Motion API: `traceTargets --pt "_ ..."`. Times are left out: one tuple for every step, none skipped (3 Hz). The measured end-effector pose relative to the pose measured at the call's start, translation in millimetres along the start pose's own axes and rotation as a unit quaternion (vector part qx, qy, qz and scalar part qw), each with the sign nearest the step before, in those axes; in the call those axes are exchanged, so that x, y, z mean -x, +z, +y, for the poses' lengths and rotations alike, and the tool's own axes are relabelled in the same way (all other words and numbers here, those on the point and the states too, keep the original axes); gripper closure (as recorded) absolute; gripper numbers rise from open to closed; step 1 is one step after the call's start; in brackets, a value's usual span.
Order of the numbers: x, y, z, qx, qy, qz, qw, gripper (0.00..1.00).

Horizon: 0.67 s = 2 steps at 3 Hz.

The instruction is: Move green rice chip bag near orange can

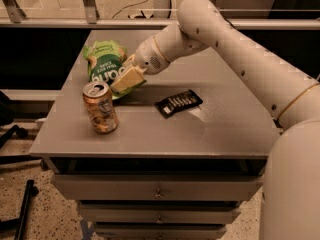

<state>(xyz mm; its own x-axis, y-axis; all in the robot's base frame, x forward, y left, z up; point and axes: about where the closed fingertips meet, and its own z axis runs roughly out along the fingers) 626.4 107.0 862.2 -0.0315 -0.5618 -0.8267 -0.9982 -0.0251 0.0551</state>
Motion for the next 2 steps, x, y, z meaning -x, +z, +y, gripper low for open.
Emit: traceTargets --pt "-4.3 1.3 3.8 0.004 0.004 -0.002 1.0 1.0" --pt "-3.7 5.1 4.5 0.007 0.004 -0.002 1.0 0.74"
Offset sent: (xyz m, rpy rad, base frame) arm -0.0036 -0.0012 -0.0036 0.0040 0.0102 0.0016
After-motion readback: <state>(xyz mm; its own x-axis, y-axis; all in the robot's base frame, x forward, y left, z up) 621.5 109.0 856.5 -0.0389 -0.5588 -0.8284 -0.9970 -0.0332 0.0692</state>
